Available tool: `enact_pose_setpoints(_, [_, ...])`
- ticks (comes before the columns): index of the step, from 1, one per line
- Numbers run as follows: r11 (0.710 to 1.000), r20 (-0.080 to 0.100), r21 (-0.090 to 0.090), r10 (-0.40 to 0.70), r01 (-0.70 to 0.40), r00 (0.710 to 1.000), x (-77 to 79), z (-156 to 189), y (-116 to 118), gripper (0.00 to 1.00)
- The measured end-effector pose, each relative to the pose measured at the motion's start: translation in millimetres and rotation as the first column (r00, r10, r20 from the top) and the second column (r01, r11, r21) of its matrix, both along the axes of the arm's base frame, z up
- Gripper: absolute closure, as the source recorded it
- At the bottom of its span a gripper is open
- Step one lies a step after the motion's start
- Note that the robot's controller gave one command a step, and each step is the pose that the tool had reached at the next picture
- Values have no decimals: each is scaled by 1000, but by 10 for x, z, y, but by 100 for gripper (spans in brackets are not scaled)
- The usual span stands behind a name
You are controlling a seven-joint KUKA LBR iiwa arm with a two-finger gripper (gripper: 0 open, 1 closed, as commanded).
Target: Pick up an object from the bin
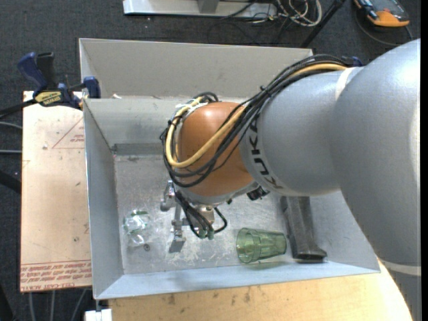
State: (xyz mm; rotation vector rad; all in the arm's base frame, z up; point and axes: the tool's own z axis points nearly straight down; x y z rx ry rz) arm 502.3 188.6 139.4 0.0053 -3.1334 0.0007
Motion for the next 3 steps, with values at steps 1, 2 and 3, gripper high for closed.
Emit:
enact_pose_setpoints(1, [1000,7,1,-3,3,1000,22,40,-7,0])
enact_pose_setpoints(2, [999,16,3,48,-48,999,163,-211,178,0])
enact_pose_setpoints(3, [998,11,3,61,-61,998,208,-604,535,0])
